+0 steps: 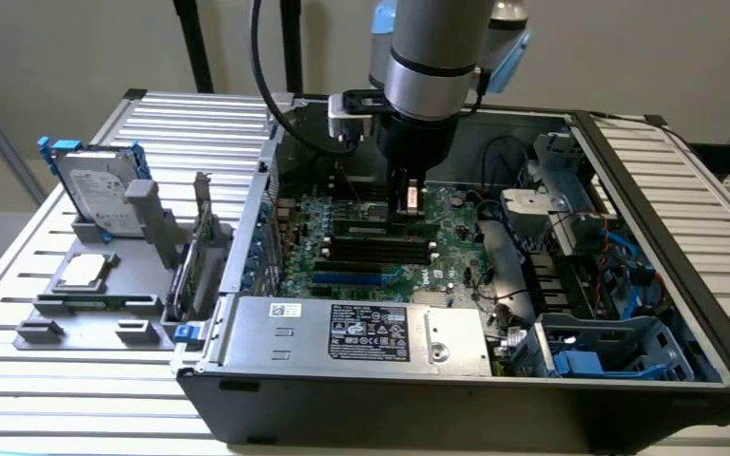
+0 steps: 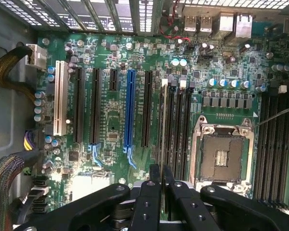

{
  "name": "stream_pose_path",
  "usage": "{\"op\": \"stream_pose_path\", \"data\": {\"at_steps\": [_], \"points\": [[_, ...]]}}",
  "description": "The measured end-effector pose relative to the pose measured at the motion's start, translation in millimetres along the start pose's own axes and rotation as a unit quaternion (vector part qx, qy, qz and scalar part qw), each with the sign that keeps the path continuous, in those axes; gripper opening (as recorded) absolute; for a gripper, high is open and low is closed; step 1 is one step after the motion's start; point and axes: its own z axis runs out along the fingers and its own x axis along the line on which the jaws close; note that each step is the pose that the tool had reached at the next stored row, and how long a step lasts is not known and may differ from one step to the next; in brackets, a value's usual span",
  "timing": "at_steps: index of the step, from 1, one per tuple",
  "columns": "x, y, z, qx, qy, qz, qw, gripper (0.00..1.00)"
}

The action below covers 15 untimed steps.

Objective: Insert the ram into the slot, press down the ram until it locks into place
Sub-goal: 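Insert the ram into the slot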

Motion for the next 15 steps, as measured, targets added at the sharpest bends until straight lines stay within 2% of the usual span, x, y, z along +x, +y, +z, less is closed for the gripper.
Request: {"op": "stream_pose_path", "data": {"at_steps": [12, 15], "points": [[1.3, -0.8, 21.7, 0.0, -0.0001, 0.001, 1.0, 0.13], [1.4, -1.0, 26.8, 0.0012, 0.0, 0.001, 1.0, 0.13]]}}
